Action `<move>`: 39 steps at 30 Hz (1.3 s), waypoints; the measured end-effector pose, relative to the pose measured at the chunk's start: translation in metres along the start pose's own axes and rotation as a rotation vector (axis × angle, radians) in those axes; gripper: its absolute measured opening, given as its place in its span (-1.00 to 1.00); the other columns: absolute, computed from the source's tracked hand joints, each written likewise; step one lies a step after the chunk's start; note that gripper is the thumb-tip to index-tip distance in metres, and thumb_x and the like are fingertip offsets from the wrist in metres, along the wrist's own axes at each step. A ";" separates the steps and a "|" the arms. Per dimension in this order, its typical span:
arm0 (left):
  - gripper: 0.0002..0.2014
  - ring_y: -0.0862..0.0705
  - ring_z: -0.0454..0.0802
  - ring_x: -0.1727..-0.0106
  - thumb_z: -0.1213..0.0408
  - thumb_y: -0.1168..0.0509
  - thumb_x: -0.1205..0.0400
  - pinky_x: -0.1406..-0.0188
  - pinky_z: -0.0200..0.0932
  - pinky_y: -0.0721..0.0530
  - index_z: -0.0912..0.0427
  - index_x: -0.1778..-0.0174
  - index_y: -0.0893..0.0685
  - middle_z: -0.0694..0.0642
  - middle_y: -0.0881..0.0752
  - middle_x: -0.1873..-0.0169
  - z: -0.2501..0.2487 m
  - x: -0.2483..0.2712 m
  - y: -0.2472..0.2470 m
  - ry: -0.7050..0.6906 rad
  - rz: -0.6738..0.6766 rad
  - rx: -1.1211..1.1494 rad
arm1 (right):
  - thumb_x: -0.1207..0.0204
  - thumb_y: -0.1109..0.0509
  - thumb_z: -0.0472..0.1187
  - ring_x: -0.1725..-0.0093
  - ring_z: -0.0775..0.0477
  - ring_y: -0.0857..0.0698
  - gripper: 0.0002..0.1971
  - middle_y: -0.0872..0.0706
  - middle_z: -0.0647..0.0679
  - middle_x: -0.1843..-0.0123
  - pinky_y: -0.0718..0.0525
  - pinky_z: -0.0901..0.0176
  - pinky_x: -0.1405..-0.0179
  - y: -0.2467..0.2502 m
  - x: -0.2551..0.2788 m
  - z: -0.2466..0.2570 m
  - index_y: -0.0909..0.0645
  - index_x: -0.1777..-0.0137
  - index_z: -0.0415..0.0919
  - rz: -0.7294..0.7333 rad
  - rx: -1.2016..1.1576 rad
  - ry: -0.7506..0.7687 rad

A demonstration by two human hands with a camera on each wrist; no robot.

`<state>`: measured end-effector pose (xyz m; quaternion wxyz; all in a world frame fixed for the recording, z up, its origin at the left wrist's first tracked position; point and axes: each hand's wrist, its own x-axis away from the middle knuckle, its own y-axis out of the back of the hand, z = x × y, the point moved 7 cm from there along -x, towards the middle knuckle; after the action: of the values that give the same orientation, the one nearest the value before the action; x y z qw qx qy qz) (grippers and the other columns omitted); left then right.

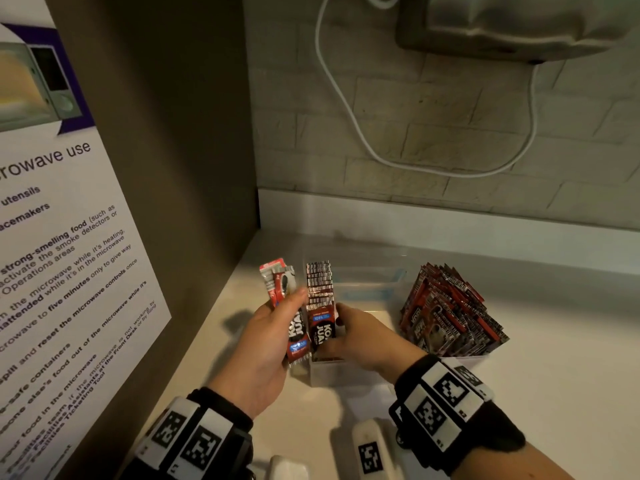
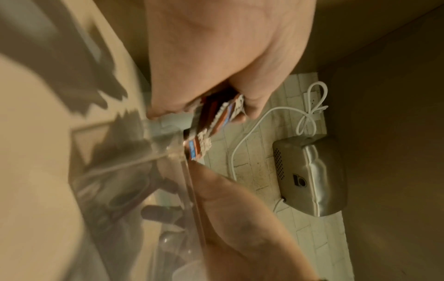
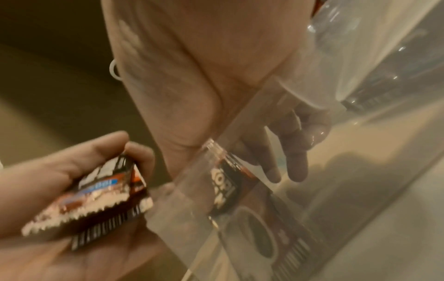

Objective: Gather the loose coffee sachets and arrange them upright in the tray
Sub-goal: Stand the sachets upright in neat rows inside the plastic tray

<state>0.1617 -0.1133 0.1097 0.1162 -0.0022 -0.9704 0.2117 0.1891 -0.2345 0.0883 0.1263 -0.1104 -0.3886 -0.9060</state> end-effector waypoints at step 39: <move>-0.97 -0.57 -0.10 0.45 0.26 -0.39 -0.60 0.41 -0.18 -0.59 0.10 0.14 -0.71 0.07 -0.70 0.39 -0.032 -0.005 0.000 -0.257 -0.055 -0.228 | -0.43 -0.51 -0.42 0.58 0.26 -0.54 -0.92 -0.70 -0.14 0.33 -0.47 0.45 0.59 0.055 0.044 0.019 -0.65 0.23 -0.34 -0.303 -0.353 0.202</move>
<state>0.1738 -0.1007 0.1375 -0.0041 0.0385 -0.9947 0.0954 0.1669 -0.2633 0.1515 0.0061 0.0197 -0.2217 -0.9749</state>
